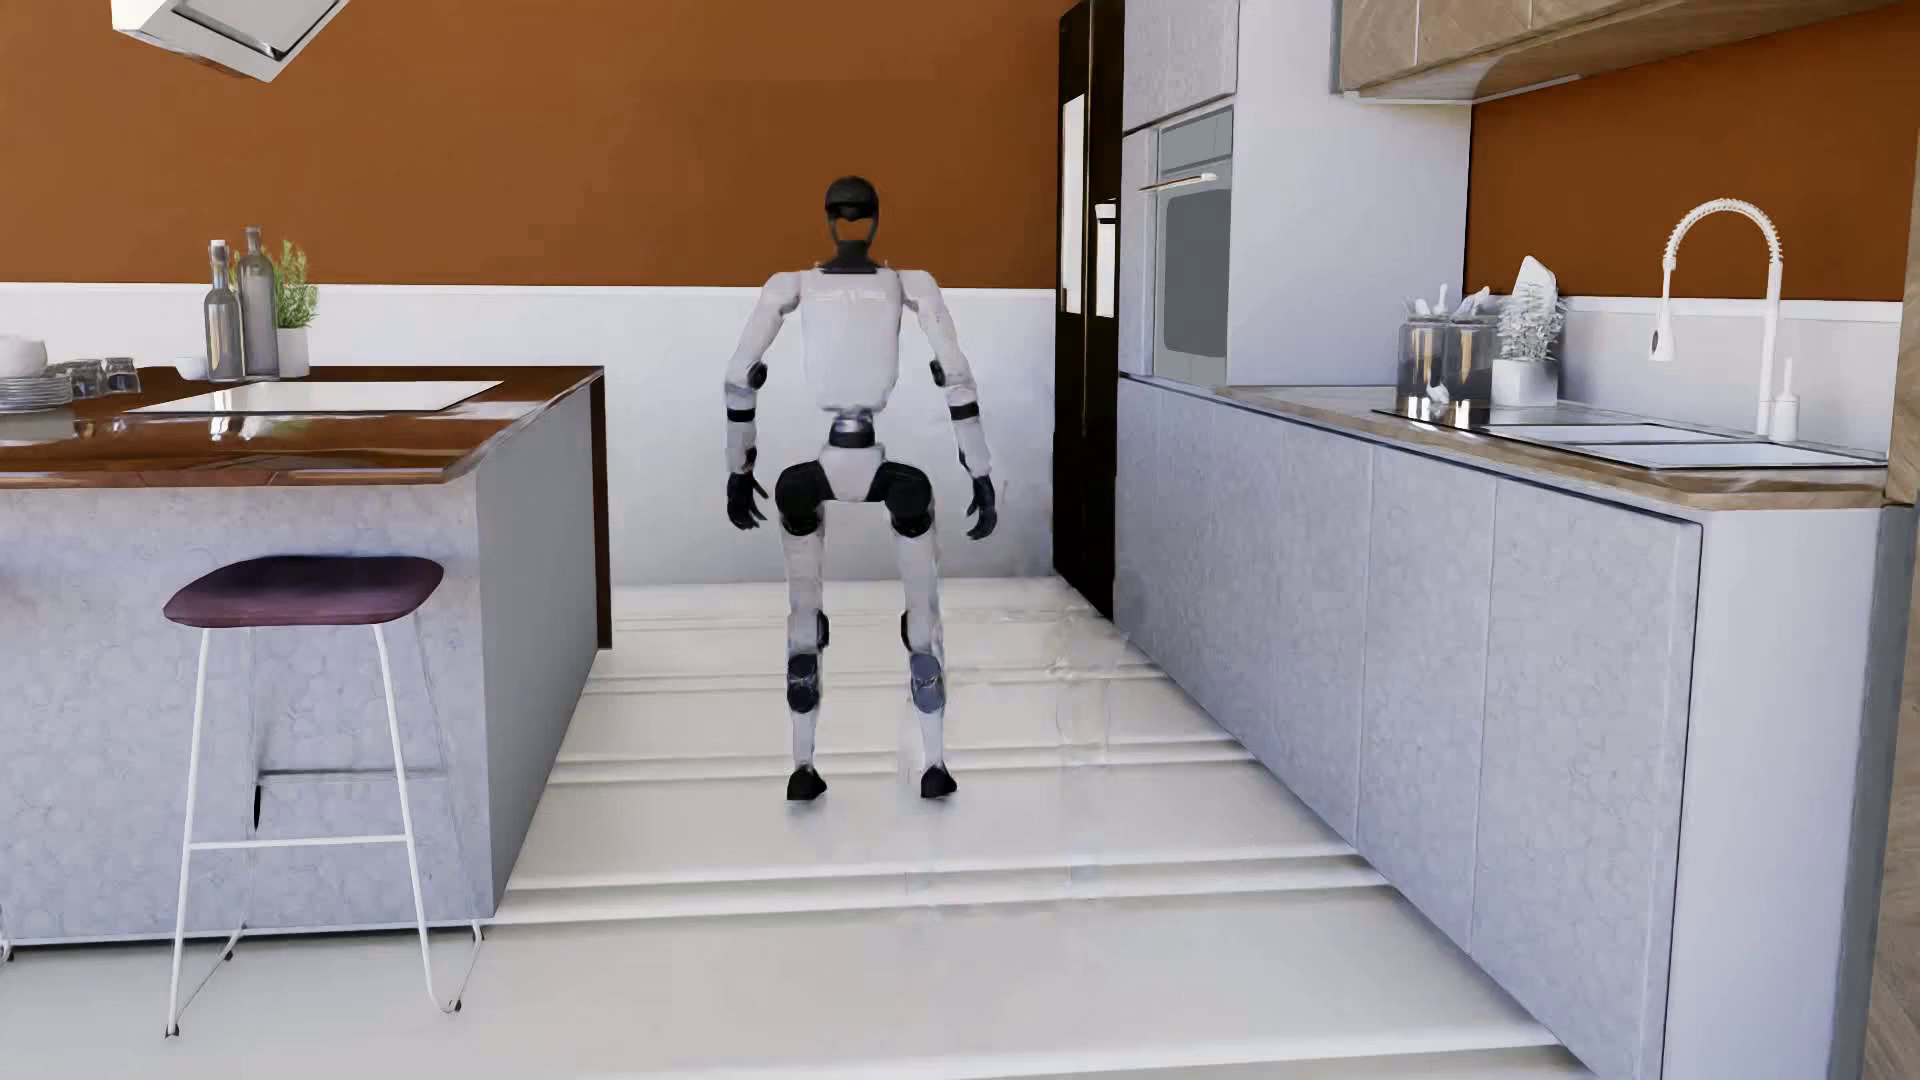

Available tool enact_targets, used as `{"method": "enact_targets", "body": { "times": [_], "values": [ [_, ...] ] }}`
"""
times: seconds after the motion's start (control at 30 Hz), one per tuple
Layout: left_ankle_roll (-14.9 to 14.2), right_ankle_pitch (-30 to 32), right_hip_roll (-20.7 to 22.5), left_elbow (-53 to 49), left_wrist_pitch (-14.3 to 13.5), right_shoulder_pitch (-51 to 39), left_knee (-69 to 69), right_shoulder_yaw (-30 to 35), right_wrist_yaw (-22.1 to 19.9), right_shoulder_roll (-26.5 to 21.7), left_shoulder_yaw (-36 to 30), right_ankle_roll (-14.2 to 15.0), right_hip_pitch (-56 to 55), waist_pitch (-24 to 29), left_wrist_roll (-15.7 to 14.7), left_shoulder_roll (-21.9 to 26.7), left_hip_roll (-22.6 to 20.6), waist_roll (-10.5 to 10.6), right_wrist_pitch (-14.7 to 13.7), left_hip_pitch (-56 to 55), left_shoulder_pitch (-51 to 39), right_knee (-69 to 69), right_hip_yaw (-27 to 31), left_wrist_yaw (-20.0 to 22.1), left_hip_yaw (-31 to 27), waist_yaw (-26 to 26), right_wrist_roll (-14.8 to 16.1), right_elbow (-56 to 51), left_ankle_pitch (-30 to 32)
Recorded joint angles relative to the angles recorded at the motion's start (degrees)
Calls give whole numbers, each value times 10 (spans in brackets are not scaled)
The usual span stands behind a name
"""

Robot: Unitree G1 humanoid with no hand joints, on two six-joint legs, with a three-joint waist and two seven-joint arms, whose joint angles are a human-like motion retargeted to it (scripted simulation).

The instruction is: Reach

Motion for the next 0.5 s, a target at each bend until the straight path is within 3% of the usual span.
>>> {"method": "enact_targets", "body": {
  "times": [0.1,0.17,0.4,0.5],
  "values": [
    [0,82,2,-39,0,4,25,-44,0,-5,23,0,-118,46,0,12,-2,-2,0,-63,16,67,0,0,0,14,0,-65,1],
    [0,114,17,-30,0,-5,23,-41,0,-7,25,0,-177,71,0,14,6,0,0,-88,15,96,0,0,0,22,0,-79,11],
    [0,-22,64,-6,0,-19,17,-29,0,-2,20,0,-224,109,0,21,23,-9,0,-136,2,72,0,0,0,28,0,-111,48],
    [0,21,66,-23,0,-28,25,-29,0,-6,24,0,-217,112,0,17,16,-14,0,-148,-13,49,0,0,0,24,0,-115,53]
  ]
}}
